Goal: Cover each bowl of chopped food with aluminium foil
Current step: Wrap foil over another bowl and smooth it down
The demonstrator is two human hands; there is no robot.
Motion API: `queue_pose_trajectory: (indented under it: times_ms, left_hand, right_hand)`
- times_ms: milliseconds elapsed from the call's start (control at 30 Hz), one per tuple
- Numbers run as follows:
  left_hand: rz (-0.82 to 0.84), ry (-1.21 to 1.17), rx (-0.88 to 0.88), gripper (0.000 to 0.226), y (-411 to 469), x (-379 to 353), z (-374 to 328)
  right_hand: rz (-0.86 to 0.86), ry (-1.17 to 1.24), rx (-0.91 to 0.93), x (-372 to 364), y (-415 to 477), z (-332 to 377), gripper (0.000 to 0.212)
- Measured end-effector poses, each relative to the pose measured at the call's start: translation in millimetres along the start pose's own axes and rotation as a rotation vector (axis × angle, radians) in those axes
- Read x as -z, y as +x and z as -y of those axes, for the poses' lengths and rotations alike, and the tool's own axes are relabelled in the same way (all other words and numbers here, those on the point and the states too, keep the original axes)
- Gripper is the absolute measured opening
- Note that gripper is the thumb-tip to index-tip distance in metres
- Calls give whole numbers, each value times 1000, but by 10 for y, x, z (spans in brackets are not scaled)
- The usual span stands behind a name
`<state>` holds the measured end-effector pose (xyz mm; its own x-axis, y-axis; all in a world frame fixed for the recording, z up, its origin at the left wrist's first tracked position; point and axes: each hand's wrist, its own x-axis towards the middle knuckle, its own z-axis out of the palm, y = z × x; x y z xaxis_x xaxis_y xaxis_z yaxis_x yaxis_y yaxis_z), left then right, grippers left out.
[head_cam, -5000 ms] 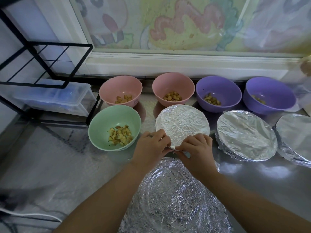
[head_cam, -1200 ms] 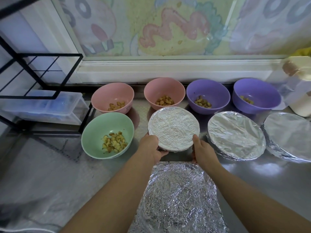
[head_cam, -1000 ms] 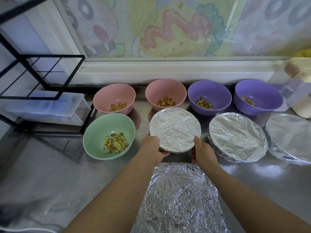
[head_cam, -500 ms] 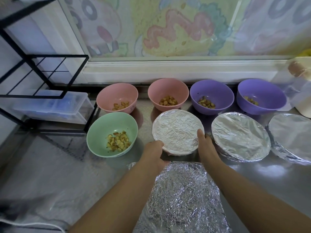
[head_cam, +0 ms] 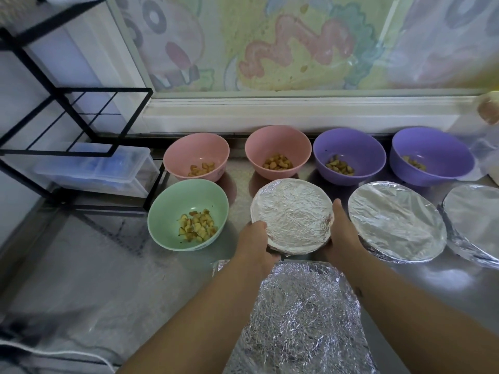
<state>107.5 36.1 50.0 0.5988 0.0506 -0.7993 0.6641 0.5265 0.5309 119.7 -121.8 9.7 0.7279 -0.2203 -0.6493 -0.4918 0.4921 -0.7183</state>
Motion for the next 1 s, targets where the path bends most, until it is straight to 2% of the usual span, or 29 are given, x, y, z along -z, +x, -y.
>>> queue_pose_trajectory:
  times_ms: [67,167,300,367,533,667,767,833,900,933,1000]
  left_hand:
    - [-10,54,-8,34,6,26,1]
    - [-74,134,-78,48,93,36,-94]
    - [-14,176,-131,41,87,6,-117]
    - [-8,153,-135,40,81,27,-68]
    - [-4,73,-125,33,-40,43,6]
    - [23,161,-119,32,-28,165,44]
    - [32,416,-259,22,-38,378,84]
    - [0,665,-380,23,-80,581,123]
    - [-23,1105,-542,24,-132,803,166]
    - [-26,1349,-604,28,-138,909,201]
    - [-25,1712,-681,51,-153,1071,286]
  right_hand:
    - [-11,16,4,34,9,-33,55]
    - [-79,58,26,25,-105,-39,36]
    - [-105,138,-3,-85,-202,-54,23]
    - [-79,125,-8,-133,-187,-30,25]
    - [-25,91,-41,-36,75,11,55]
    - [9,31,13,33,-147,-16,43]
    - [-126,-321,116,246,-390,-130,45]
    - [-111,-591,262,426,-557,-213,39]
    - [-65,-883,415,575,-708,-257,22]
    - [-42,-1031,480,634,-732,-272,20]
    - [9,-1298,545,734,-712,-330,32]
